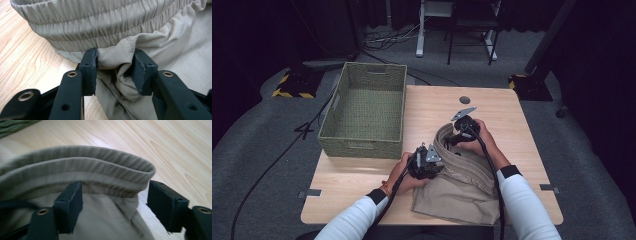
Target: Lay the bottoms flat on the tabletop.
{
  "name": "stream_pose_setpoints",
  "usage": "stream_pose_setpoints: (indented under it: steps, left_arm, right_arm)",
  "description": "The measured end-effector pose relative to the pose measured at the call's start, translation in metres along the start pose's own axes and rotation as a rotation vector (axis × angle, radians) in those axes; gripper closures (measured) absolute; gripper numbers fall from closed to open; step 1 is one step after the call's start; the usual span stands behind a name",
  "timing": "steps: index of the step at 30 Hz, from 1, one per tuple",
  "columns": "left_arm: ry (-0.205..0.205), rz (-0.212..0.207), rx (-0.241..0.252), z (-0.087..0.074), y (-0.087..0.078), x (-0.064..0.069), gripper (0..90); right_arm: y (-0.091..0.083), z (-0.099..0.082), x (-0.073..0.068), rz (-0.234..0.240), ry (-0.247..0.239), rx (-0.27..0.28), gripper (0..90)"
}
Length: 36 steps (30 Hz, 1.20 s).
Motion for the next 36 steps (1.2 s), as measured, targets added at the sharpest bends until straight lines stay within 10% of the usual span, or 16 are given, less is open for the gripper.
stream_pose_setpoints:
  steps: [3, 11, 18, 21, 25, 32, 36]
  left_arm:
    - [0.016, 0.009, -0.008, -0.001, 0.002, 0.0, 62.5]
    - [0.019, 0.03, -0.019, -0.001, 0.002, -0.003, 75.2]
    - [0.037, 0.061, 0.002, -0.002, -0.008, -0.007, 83.5]
    - [0.038, 0.062, -0.004, -0.004, -0.01, -0.007, 83.5]
    - [0.041, 0.059, -0.012, -0.008, -0.008, -0.007, 84.4]
    - [0.059, 0.058, -0.029, -0.01, -0.006, -0.007, 85.6]
    - [0.049, 0.067, -0.022, -0.012, -0.007, -0.009, 85.5]
  right_arm:
    - [0.012, -0.005, 0.008, 0.02, 0.033, -0.019, 30.0]
    - [0.006, -0.004, 0.001, 0.03, -0.057, 0.032, 90.0]
    - [-0.022, -0.001, 0.011, 0.003, -0.04, 0.109, 90.0]
    - [-0.021, 0.0, 0.016, -0.005, -0.001, 0.077, 52.7]
    - [-0.003, 0.002, 0.014, 0.02, 0.035, 0.028, 32.8]
    - [0.029, 0.0, 0.005, 0.044, 0.032, -0.087, 30.5]
    - [0.033, -0.001, 0.003, 0.057, 0.037, -0.102, 43.4]
Point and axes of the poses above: each handheld gripper's, and its own axes: y roughly forward along the jaws, z roughly out of its top, x roughly to its right, the point moved 6 cm from there along y, roughly forward along the jaws, and after that the axes turned 7 degrees about -x, right-handed, at the moved point
